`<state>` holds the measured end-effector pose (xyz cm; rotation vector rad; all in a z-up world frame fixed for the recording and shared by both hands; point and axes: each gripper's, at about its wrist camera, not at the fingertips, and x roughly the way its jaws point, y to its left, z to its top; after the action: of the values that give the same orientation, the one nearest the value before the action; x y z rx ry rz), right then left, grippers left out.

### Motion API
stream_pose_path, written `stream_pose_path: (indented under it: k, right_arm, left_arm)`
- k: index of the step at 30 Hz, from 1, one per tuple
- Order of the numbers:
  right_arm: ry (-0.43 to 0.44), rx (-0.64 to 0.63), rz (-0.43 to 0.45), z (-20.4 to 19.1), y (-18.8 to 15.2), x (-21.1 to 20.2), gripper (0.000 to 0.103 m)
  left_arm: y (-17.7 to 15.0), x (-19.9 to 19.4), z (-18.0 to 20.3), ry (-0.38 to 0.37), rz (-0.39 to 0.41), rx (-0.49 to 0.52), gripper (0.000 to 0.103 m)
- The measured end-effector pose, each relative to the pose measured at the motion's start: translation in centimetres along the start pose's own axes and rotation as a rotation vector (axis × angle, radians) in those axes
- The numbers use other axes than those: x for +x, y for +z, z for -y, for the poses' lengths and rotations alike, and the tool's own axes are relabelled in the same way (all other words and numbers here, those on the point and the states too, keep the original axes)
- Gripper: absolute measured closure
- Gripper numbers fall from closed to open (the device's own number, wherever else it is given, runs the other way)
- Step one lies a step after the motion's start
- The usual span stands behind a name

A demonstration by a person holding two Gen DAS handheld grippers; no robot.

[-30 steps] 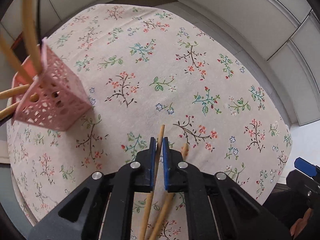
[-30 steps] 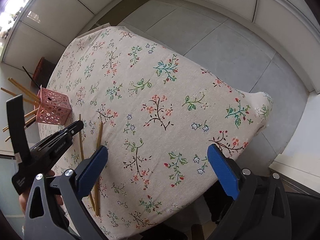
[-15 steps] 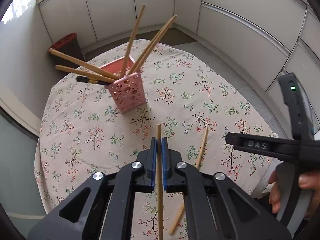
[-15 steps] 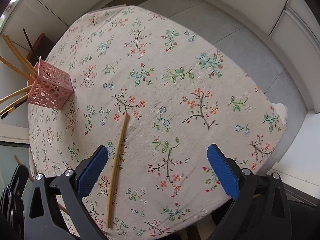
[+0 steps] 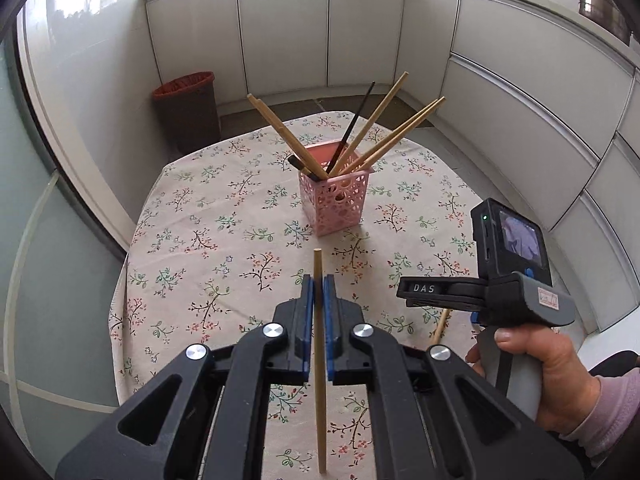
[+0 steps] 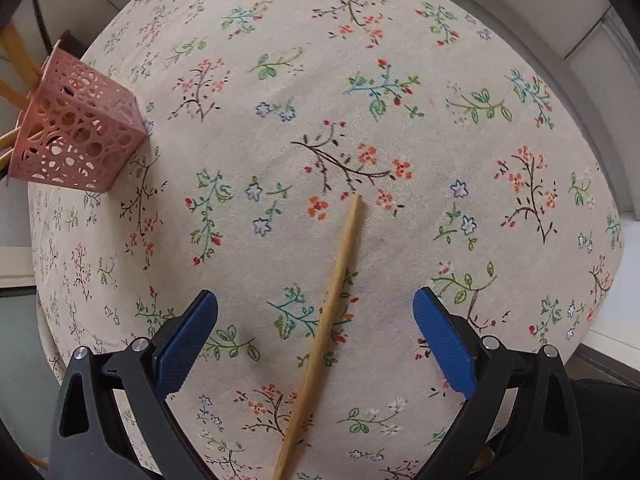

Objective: Organize utensils
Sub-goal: 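Lower the right tool and grasp the last wooden chopstick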

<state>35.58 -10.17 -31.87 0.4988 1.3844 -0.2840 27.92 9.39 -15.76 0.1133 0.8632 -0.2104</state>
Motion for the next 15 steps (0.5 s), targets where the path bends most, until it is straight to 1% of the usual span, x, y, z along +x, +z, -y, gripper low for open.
stream_pose_path:
  k: [1, 2, 3, 4, 5, 6, 7, 8, 9, 11, 13, 15]
  right_arm:
    - [-0.01, -0.017, 0.01, -0.3, 0.0, -0.1, 0.012]
    - [-0.016, -0.028, 0.02, -0.6, -0.1, -0.2, 0.016]
    - [-0.026, -0.038, 0.033, -0.6, 0.0, -0.3, 0.024]
    - [-0.035, -0.048, 0.045, -0.6, 0.0, -0.5, 0.029]
    - [-0.044, -0.06, 0.055, -0.4, 0.1, -0.7, 0.039]
    - [-0.057, -0.072, 0.071, -0.2, 0.1, -1.0, 0.054]
    - [-0.065, -0.085, 0.089, 0.0, 0.2, -1.2, 0.062]
    - [-0.061, -0.099, 0.1, 0.3, 0.3, -1.4, 0.078]
    - [-0.044, -0.109, 0.105, 0.6, 0.4, -1.5, 0.092]
    - [0.025, -0.089, 0.09, 1.6, 0.5, -1.7, 0.094]
    - [0.057, -0.081, 0.083, 2.5, 0.4, -2.1, 0.097]
    - [0.079, -0.098, 0.113, 2.8, -0.2, -3.4, 0.098]
  left_arm:
    - [0.0, 0.1, -0.1, 0.0, -0.001, -0.001, 0.099]
    - [0.0, 0.2, -0.1, 0.0, -0.001, -0.003, 0.099]
    - [0.0, 0.2, -0.1, -0.001, -0.001, -0.006, 0.099]
    - [0.0, 0.3, -0.2, -0.001, -0.001, -0.01, 0.099]
    - [0.0, 0.3, -0.2, -0.002, -0.001, -0.015, 0.099]
    - [0.0, 0.3, -0.3, 0.0, 0.001, -0.022, 0.099]
    - [0.0, 0.3, -0.4, -0.001, 0.003, -0.029, 0.099]
    - [0.0, 0.3, -0.5, -0.003, 0.004, -0.035, 0.099]
    - [0.1, 0.3, -0.5, -0.004, 0.006, -0.039, 0.099]
    - [0.1, 0.2, -0.5, -0.005, 0.011, -0.043, 0.099]
    - [0.2, 0.0, -0.3, -0.005, 0.018, -0.043, 0.099]
    - [0.3, -0.3, 0.0, -0.008, 0.027, -0.043, 0.099]
